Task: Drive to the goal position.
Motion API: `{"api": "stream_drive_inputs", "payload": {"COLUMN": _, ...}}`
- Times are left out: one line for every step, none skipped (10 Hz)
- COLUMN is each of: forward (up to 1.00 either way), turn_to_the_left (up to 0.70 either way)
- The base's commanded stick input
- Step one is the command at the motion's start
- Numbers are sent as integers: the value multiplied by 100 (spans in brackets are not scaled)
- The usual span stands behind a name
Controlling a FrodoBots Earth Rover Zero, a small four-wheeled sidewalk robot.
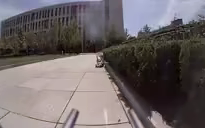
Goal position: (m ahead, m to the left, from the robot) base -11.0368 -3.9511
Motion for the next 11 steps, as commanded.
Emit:
{"api": "stream_drive_inputs", "payload": {"forward": 0, "turn_to_the_left": 0}}
{"api": "stream_drive_inputs", "payload": {"forward": 0, "turn_to_the_left": 0}}
{"api": "stream_drive_inputs", "payload": {"forward": 0, "turn_to_the_left": 0}}
{"api": "stream_drive_inputs", "payload": {"forward": 0, "turn_to_the_left": 0}}
{"api": "stream_drive_inputs", "payload": {"forward": 40, "turn_to_the_left": 0}}
{"api": "stream_drive_inputs", "payload": {"forward": 50, "turn_to_the_left": 0}}
{"api": "stream_drive_inputs", "payload": {"forward": 50, "turn_to_the_left": 0}}
{"api": "stream_drive_inputs", "payload": {"forward": 50, "turn_to_the_left": 0}}
{"api": "stream_drive_inputs", "payload": {"forward": 50, "turn_to_the_left": 0}}
{"api": "stream_drive_inputs", "payload": {"forward": 50, "turn_to_the_left": 0}}
{"api": "stream_drive_inputs", "payload": {"forward": 50, "turn_to_the_left": 0}}
